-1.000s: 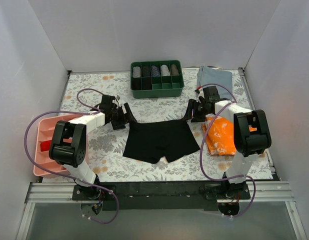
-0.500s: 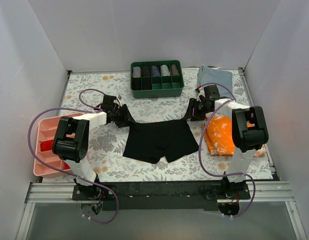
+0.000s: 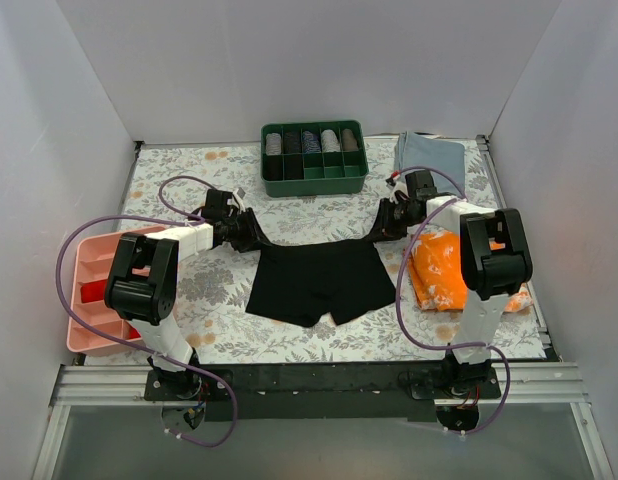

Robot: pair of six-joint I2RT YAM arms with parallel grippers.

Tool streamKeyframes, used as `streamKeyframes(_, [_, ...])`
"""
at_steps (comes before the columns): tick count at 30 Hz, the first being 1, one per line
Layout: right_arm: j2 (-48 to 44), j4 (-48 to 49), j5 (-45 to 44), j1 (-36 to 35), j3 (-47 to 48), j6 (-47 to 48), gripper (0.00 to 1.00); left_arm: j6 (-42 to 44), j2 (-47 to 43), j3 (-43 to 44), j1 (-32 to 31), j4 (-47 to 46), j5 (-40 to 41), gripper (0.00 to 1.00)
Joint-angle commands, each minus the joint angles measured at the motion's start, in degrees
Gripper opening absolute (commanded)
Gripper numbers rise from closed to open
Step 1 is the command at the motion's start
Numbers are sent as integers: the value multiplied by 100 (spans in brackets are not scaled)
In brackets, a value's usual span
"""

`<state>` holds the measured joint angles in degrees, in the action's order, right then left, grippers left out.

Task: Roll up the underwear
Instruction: Flatten out the underwear at the center of the board.

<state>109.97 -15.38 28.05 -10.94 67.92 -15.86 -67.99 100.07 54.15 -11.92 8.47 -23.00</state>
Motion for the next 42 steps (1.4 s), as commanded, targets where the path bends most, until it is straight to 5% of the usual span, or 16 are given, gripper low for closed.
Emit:
streamKeyframes(1, [156,96,490,22,151,92,19,145,-181,122,32,-144,-239,26])
streamKeyframes(2, [182,114,578,22,169,92,3,145,-181,122,32,-170,-248,21])
streamKeyframes(3, [226,131,718,13,212,65,1,154,-172,122,32,-170,-257,18])
streamKeyframes(10, [-124,359,772,30,-23,13,1,250,-330,192,32,-162,-424,0])
streamKeyframes(14, [-897,763,737,30,-533,-84,1,277,-751,140,32,-4,-451,0])
streamKeyframes(24, [-4761,853,781,-442,-2168,-321,1,93,-3694,-633,-3,892,-951,0])
streamKeyframes(33, [-7057,264,807,-1270,-2451,-1217,1,-381,-5847,-441,-108,2685,-1128,0])
streamKeyframes(38, [-7026,-474,238,-1279,-1994,-1157,1,-566,-5991,-238,-108,3485,-978,0])
streamKeyframes(42, [-5860,-827,-747,-1262,-2037,-754,1,-356,-5482,-510,-100,3093,-566,0])
